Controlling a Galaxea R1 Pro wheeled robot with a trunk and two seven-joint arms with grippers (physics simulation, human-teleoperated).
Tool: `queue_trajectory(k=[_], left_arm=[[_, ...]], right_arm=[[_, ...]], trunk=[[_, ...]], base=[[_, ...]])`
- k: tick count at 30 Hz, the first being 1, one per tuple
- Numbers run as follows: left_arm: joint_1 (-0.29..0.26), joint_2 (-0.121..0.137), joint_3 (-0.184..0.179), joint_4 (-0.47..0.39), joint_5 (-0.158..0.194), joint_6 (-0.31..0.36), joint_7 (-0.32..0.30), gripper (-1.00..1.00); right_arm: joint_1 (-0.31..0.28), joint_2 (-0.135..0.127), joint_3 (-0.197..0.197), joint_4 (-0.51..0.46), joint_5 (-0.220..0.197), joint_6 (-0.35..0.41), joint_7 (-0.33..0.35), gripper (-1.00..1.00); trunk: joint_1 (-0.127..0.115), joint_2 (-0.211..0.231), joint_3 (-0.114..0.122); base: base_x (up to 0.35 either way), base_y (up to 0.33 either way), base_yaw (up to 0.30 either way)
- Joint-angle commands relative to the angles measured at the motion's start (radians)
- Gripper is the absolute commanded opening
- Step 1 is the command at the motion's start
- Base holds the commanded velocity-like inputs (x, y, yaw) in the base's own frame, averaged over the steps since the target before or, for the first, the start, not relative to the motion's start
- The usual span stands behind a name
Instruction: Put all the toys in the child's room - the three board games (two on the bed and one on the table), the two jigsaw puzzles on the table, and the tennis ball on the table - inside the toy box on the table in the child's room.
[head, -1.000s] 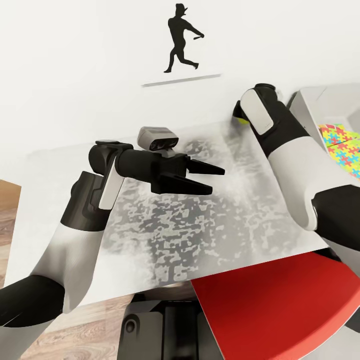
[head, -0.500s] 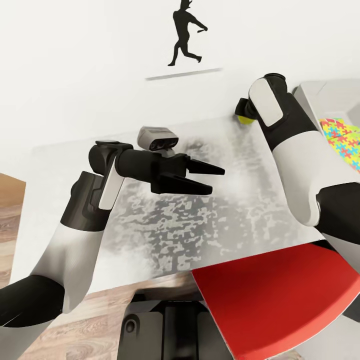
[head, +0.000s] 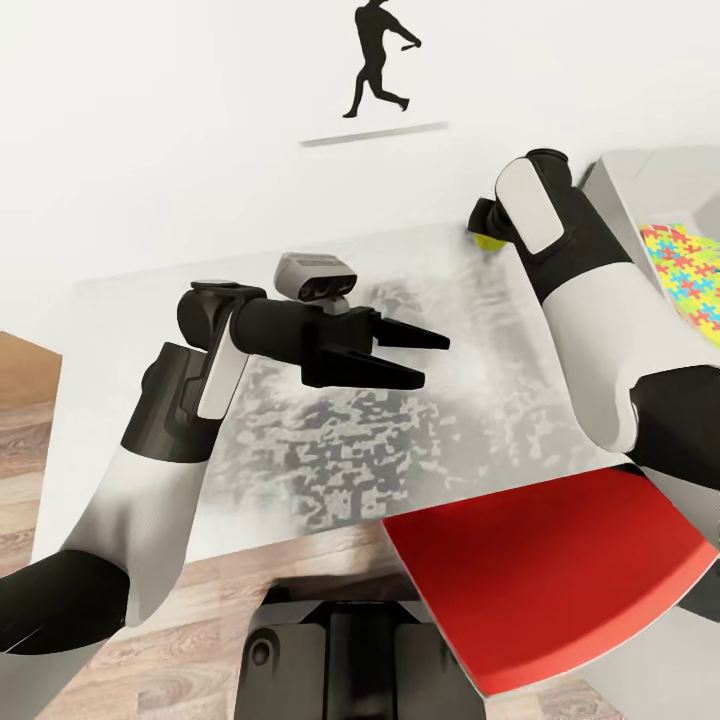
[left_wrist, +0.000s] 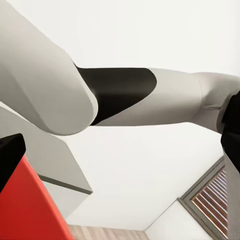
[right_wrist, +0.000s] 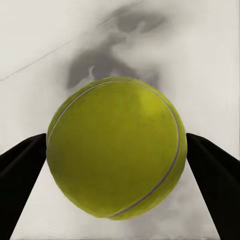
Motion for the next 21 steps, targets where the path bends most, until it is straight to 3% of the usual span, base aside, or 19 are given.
queue_trajectory(k=[1,21], left_arm=[[-0.001,0.0,0.0,0.0,0.002,0.011,-0.002,1.0],[-0.001,0.0,0.0,0.0,0.002,0.011,-0.002,1.0]], right_arm=[[0.0,0.0,0.004,0.001,-0.009,0.001,-0.01,-1.0],[0.008,-0.007,0.006,-0.018,-0.005,0.003,-0.009,-1.0]], trunk=[[0.0,-0.002,-0.001],[0.0,-0.002,0.014]], base=[[-0.043,0.007,0.0],[-0.005,0.001,-0.035]])
